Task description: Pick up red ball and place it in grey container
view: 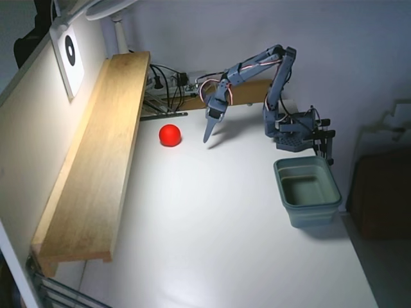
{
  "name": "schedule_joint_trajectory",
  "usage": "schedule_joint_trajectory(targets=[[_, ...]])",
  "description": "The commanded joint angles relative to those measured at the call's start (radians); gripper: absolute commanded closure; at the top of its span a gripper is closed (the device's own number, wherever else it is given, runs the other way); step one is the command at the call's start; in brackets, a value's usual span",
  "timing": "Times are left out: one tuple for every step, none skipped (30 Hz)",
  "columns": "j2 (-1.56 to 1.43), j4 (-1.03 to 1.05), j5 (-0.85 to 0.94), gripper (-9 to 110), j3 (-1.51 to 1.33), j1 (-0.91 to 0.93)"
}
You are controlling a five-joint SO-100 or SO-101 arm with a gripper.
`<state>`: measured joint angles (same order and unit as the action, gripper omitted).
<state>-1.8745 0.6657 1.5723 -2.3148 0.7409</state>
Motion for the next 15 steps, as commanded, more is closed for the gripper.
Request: schedule_joint_trajectory(targets=[[0.073,-0.032,-0.002,63,0.100,0.023],[0.106,-0.040,-0.002,63,0.126,0.023],[0.139,-0.046,-0.002,63,0.152,0.023],[0.161,-0.050,-0.002,63,0.169,0.023],[0.192,-0.054,-0.002,63,0.196,0.023],[0.223,-0.058,-0.002,63,0.224,0.023],[0.243,-0.059,-0.002,63,0.243,0.023],[0.273,-0.061,-0.002,63,0.271,0.023],[0.301,-0.061,-0.002,63,0.299,0.023],[0.320,-0.061,-0.002,63,0.318,0.023],[0.348,-0.060,-0.002,63,0.347,0.023],[0.376,-0.058,-0.002,63,0.376,0.023],[0.403,-0.056,-0.002,63,0.406,0.023],[0.421,-0.054,-0.002,63,0.426,0.023],[0.447,-0.050,-0.002,63,0.456,0.023]])
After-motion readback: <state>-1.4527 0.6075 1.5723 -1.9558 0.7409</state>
